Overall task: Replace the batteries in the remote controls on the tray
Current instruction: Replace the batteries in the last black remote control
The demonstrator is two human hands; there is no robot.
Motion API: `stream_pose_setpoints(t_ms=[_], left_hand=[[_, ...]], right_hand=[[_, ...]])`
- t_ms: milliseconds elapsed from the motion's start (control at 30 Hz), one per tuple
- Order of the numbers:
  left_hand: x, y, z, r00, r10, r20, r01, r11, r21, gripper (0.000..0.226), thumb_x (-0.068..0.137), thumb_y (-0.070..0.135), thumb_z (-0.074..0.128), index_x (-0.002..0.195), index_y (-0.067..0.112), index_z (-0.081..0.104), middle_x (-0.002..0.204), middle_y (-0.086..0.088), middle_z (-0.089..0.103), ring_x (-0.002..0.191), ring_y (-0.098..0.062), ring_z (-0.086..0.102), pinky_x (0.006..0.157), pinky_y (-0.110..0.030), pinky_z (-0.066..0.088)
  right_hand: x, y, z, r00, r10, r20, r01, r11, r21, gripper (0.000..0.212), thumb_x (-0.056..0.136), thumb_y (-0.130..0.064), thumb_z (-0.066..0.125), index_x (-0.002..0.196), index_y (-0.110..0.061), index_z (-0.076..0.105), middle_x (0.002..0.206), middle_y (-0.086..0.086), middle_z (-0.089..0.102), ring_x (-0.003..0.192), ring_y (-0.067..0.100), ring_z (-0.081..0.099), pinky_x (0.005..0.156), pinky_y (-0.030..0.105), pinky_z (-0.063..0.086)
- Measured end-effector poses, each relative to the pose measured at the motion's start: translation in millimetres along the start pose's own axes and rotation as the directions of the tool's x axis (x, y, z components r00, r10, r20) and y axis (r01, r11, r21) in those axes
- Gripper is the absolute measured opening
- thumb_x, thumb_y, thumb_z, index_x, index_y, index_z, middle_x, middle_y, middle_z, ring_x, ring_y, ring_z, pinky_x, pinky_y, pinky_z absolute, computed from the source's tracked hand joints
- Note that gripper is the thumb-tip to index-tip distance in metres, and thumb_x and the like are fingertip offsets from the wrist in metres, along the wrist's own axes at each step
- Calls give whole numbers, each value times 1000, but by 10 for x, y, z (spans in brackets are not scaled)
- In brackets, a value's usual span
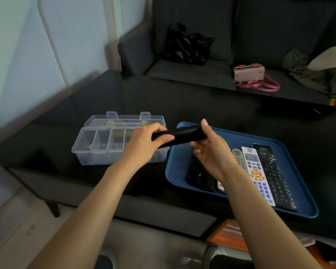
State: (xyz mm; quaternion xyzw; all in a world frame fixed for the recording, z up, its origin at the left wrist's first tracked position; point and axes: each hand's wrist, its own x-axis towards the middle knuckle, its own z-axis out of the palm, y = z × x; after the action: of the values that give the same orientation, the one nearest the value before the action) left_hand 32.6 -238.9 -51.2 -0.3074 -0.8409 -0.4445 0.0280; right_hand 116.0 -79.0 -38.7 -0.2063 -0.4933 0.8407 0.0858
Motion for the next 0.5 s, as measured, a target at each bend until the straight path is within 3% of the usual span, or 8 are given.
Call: stream_pose_setpoints(t_ms=[67, 133, 233, 300, 500], left_hand=[[-7, 51, 41, 997, -78, -4, 76, 983, -169, 12, 89, 31, 59, 85, 20, 62, 75, 0, 66, 60, -4, 62, 56, -10, 46], [-27, 95, 64, 992, -128, 18, 127, 940, -317, 15, 91, 28, 55, 83, 17, 62, 69, -5, 66, 52, -5, 62, 53, -15, 49], [-45, 127, 76, 987, -149, 58, 160, 910, -382, 11, 90, 26, 58, 85, 18, 64, 67, -6, 66, 55, -7, 64, 57, -20, 52], [-42, 123, 75, 982, -175, 75, 191, 894, -406, 2, 84, 23, 66, 84, 21, 65, 71, -6, 68, 59, -9, 66, 60, -23, 56], [-40, 109, 33, 964, -240, 111, 264, 840, -475, 7, 80, 18, 71, 87, 20, 68, 78, -6, 71, 66, -17, 70, 70, -31, 59]], right_hand=[[-16, 29, 46, 995, -96, -21, 93, 992, -86, 13, 90, -26, 61, 90, -14, 58, 77, 1, 63, 59, 8, 56, 50, 17, 40], [-23, 51, 55, 991, -121, -57, 112, 984, -141, 12, 89, -23, 63, 95, -14, 57, 85, 2, 64, 70, 9, 61, 61, 21, 45], [-20, 53, 55, 993, -111, -52, 108, 993, -54, 14, 88, -17, 63, 99, -11, 57, 95, 7, 66, 87, 15, 67, 75, 25, 56], [-21, 51, 64, 992, -122, -34, 121, 992, -16, 14, 87, -13, 65, 98, -8, 58, 95, 8, 67, 86, 16, 70, 75, 27, 58], [-40, 40, 57, 989, -148, -16, 148, 988, 41, 8, 88, -6, 62, 94, -3, 58, 95, 13, 64, 83, 18, 70, 68, 25, 59]])
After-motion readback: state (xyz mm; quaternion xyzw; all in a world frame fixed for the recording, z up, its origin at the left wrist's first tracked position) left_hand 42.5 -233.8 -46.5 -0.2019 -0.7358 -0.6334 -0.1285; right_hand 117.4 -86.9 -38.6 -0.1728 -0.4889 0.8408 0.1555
